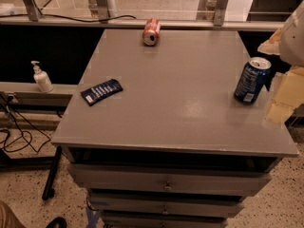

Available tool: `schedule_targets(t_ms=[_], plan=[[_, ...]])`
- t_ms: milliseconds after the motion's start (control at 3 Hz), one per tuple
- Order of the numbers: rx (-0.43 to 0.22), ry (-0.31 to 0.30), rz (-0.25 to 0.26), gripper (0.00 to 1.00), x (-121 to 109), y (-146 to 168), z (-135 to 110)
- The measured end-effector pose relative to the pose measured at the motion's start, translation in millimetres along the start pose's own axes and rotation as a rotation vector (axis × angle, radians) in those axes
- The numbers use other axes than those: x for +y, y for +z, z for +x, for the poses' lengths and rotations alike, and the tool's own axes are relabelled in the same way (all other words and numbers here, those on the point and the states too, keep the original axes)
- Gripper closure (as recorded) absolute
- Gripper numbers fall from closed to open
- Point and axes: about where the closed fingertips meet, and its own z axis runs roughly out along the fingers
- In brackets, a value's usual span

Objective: Move pepsi can near coke can

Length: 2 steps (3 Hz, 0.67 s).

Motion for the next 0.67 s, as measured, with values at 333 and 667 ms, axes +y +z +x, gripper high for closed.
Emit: schedule_targets(t_ms=[333,667], plan=[[0.0,0.0,0.0,0.0,0.0,0.0,0.0],[-0.045,-0.008,0.021,0.0,-5.2,0.3,0.6]])
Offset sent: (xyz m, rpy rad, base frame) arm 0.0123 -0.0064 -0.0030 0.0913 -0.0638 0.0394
